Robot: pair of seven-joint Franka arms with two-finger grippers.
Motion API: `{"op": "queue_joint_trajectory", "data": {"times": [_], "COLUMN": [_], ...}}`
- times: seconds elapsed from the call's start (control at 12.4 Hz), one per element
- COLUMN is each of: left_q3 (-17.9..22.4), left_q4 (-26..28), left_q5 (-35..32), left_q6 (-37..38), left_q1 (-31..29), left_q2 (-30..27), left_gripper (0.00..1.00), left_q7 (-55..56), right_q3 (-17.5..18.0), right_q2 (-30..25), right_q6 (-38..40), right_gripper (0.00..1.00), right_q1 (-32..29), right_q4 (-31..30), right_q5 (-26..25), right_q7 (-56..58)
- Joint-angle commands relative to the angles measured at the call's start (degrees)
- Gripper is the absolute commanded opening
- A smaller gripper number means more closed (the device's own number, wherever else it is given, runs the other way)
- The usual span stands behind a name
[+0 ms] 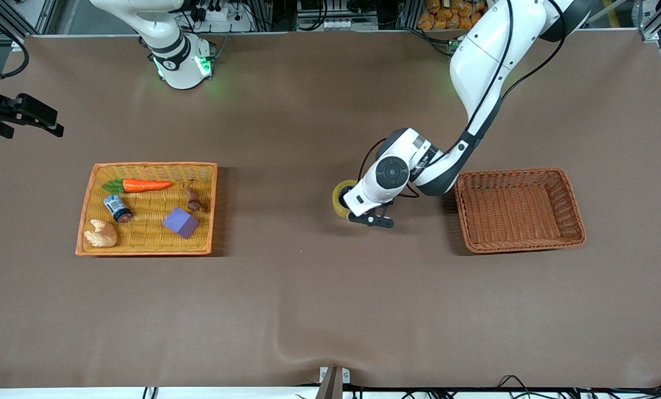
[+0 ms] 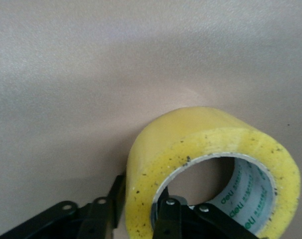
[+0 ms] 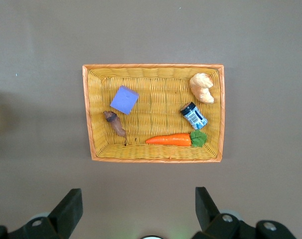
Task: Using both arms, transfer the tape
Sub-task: 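Carry the tape with the left gripper into the brown basket and release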
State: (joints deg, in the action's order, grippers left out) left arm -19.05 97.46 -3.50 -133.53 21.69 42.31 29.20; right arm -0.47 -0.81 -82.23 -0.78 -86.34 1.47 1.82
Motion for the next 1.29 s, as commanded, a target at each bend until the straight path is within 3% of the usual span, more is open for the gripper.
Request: {"op": "queue_joint_trajectory", "data": {"times": [0.0, 0.16, 0.4, 0.64, 0.88, 1.21], "left_q3": [0.4, 0.4, 0.2, -0.1, -0.2, -0.1], "left_q4": [-0.7, -0.7, -0.4, 0.2, 6.3, 10.4], "left_q5": [-1.6, -1.5, -1.4, -1.0, -1.1, -1.5], "left_q6": [-0.4, 0.2, 11.4, 21.1, 23.2, 22.1], "left_q1": [0.5, 0.1, -2.5, -10.1, -20.4, -31.6], "left_q2": [-0.1, -1.2, -11.0, -21.8, -28.1, -26.5], "left_gripper": [0.0, 0.0, 0.0, 0.0, 0.0, 0.0], "left_q7": [1.0, 1.2, 3.0, 2.0, -1.5, -4.8], "right_q3": [0.5, 0.5, 0.5, 0.6, 0.6, 0.6], "right_q2": [0.6, 0.6, 0.6, 0.6, 0.6, 0.6], "right_q6": [0.6, 0.6, 0.6, 0.6, 0.6, 0.6], "right_gripper": [1.0, 1.0, 1.0, 1.0, 1.0, 1.0], "right_q1": [-0.6, -0.5, -0.5, -0.5, -0.5, -0.5], "right_q4": [1.3, 1.3, 1.3, 1.3, 1.3, 1.3], "right_q5": [-0.6, -0.5, -0.5, -0.5, -0.7, -0.7], "right_q7": [1.3, 1.2, 1.3, 1.3, 1.3, 1.3]}}
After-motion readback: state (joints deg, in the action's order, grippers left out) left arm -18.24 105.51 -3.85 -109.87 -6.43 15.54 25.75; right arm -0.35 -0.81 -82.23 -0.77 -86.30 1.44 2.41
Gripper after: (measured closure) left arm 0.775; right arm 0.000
